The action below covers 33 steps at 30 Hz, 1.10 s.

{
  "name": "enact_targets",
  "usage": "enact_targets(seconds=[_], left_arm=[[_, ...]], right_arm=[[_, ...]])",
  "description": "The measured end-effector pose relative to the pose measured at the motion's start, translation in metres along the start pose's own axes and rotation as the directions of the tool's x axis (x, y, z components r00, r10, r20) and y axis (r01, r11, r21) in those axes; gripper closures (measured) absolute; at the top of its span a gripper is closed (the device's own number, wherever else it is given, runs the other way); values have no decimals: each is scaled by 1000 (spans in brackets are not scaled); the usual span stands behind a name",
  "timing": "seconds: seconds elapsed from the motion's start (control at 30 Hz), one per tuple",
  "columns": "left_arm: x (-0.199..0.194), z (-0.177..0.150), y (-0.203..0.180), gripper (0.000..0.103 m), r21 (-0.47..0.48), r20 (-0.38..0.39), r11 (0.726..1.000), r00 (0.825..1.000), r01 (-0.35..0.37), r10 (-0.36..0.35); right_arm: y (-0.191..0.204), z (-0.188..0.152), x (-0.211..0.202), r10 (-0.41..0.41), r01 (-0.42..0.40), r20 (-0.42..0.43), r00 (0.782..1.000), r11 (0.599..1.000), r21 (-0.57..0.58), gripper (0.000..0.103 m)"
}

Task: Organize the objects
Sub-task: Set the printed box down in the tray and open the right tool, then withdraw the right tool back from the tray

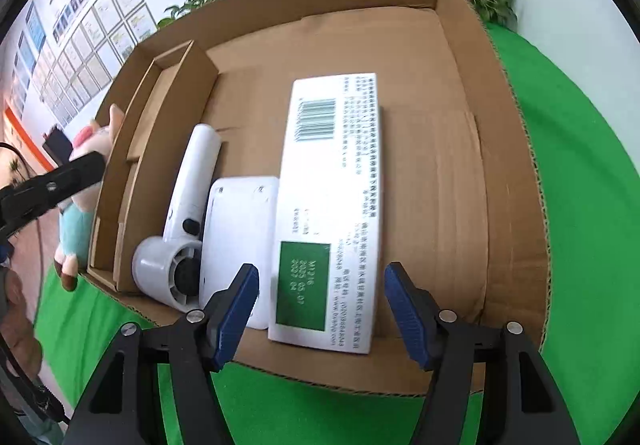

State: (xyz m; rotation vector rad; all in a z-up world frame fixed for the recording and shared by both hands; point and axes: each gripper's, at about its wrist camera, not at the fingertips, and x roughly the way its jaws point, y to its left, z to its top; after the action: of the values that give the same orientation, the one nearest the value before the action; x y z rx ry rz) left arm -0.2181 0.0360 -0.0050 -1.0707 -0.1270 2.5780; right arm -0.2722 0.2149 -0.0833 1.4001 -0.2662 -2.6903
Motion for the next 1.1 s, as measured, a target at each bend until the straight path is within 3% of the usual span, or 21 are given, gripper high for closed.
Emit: enact_targets(seconds=[0.17, 0.27, 0.33, 0.37, 0.4, 0.43, 0.5, 0.57, 0.63, 0.8, 0.9, 0.97, 1.1], left_arm=[[0, -11, -3, 53, 46, 21, 997, 998, -56, 55], [-13, -26, 4, 52, 68, 52, 991, 992, -118, 115], [-20, -33, 6, 43, 64, 103, 987, 985, -149, 142], [-25, -37, 6, 31, 56, 141, 985, 978, -162, 153], [-32, -44, 6, 25, 50, 192, 984, 968, -172, 160], [-36, -50, 5, 18, 49, 234, 982, 958, -184, 168], [-41, -63, 0, 18, 68, 290, 967, 932, -245, 216], [-37, -72, -5, 17, 95, 287, 944, 917, -315, 277], [-32, -80, -3, 17, 91, 285, 937, 911, -336, 299], [-17, -90, 9, 17, 17, 281, 954, 917, -299, 283], [-4, -91, 7, 17, 45, 270, 948, 918, -315, 292], [8, -93, 6, 17, 66, 225, 946, 928, -317, 296], [17, -96, 10, 17, 46, 201, 951, 935, -307, 292]], right_arm=[[4, 0, 6, 2, -2, -2, 1000, 1000, 18, 43], [4, -5, -13, -7, 6, 67, 998, 1000, 15, 42], [8, -13, -34, -29, 29, 148, 989, 1000, -1, 27], [15, -22, -49, -38, 44, 220, 975, 999, -22, 8], [19, -29, -57, -45, 56, 263, 964, 998, -36, 0], [26, -39, -67, -54, 76, 321, 946, 996, -56, 0], [39, -61, -82, -78, 123, 420, 904, 989, -81, 0], [48, -77, -88, -110, 165, 490, 865, 984, -71, 0], [52, -88, -88, -134, 187, 520, 844, 981, -50, 0], [56, -95, -65, -156, 192, 482, 862, 981, -26, 0], [59, -96, -49, -170, 207, 452, 876, 978, -33, 0], [60, -94, -41, -166, 198, 430, 887, 980, -31, 0], [63, -89, -32, -183, 217, 435, 882, 976, -29, 0]])
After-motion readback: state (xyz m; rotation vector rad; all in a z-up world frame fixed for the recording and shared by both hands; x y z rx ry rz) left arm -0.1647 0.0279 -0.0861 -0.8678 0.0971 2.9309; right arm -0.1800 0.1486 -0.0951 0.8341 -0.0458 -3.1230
